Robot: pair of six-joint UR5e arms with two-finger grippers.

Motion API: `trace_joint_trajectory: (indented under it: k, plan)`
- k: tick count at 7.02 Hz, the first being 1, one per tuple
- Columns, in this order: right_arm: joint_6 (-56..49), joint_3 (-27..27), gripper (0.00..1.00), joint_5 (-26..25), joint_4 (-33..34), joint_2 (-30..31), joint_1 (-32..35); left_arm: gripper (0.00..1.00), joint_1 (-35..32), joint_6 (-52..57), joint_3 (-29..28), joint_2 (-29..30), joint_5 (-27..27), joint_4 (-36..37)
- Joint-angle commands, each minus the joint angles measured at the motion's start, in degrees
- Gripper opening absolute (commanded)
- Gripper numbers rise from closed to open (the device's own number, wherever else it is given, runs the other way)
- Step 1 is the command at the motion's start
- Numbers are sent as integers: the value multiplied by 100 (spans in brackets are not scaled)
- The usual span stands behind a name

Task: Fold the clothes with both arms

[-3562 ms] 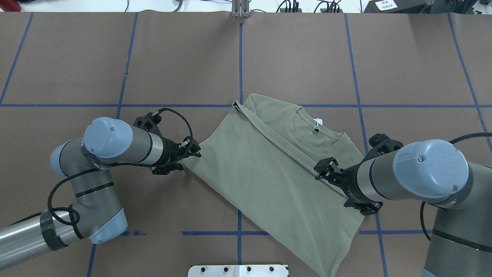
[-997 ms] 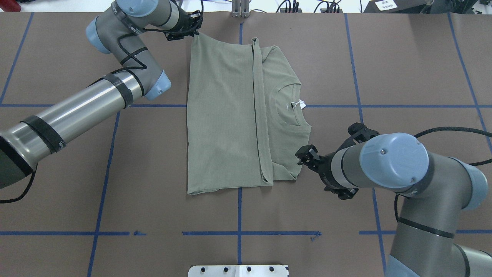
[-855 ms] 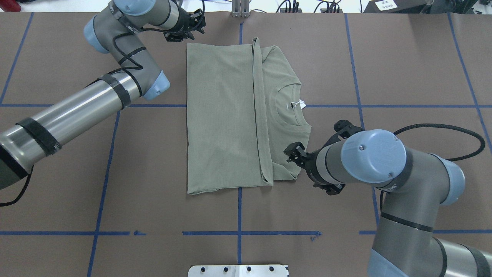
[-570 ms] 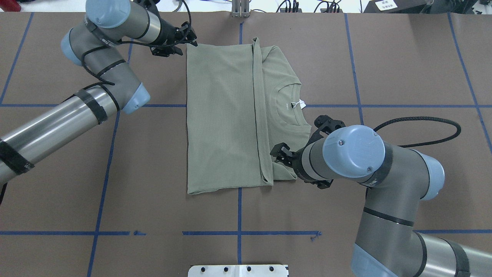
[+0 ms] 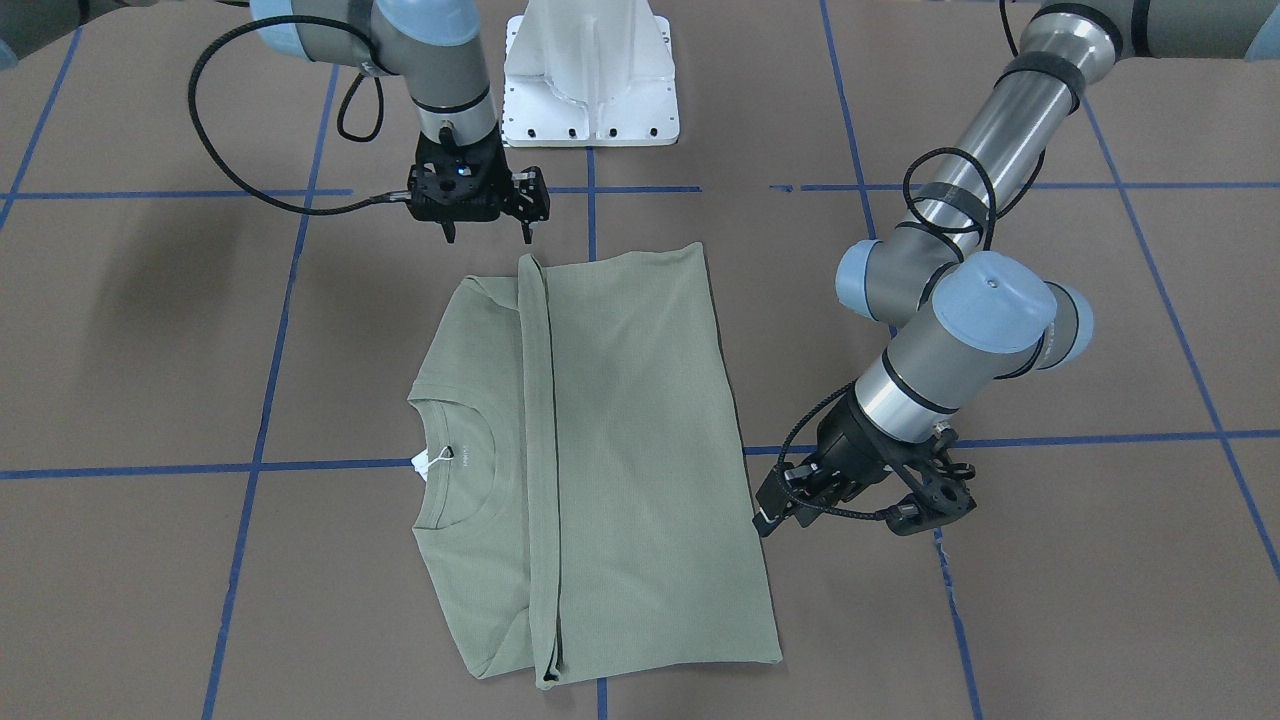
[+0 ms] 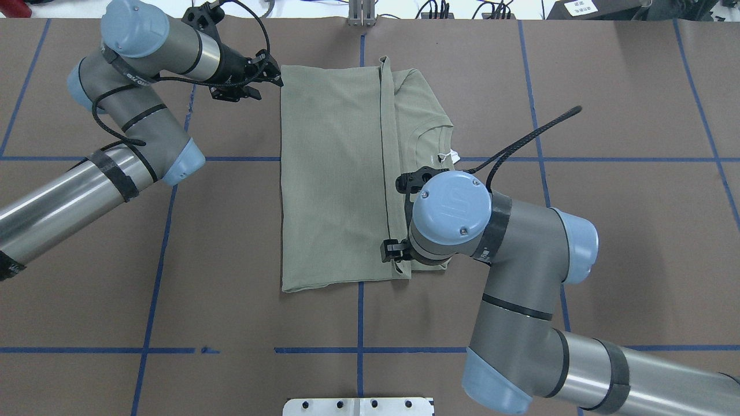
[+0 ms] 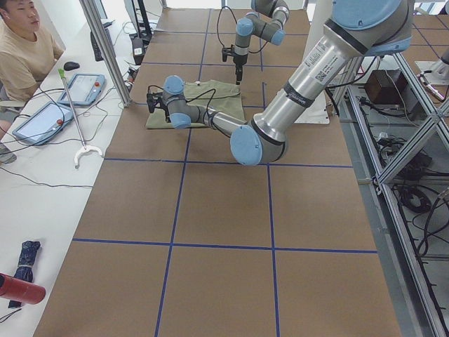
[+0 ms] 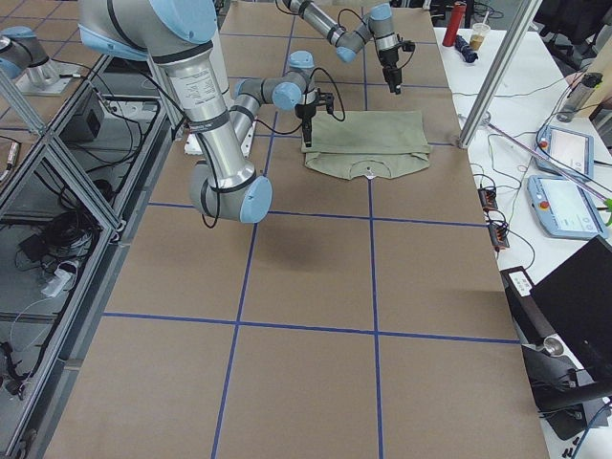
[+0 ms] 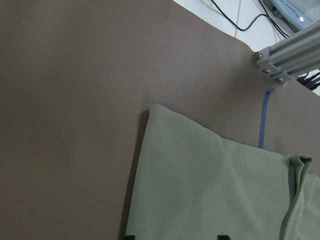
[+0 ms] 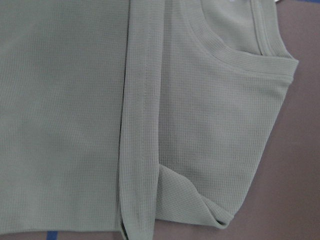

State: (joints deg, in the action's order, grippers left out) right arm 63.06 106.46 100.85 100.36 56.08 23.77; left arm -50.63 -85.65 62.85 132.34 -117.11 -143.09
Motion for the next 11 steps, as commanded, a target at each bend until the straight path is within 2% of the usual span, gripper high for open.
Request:
trace_joint_trajectory:
  k: [1,4,7,9,11]
  plan:
    - [-654,-597,100,-56,212,-385,-39,63,0,13,17,-42,-5,0]
    - [-926,-1372,100,-213,203,-835,-118,64,0,4,78,-42,-5,53]
    - [-971,-1479,100,-284,212,-705,-232,64,0,-5,105,-42,-5,53]
    - [-1539,-1165,100,-223,282,-154,47,64,-8,-5,358,-42,-5,349]
    - [-2637,166,100,-197,544,1057,460,65,0,-14,640,-42,-48,659]
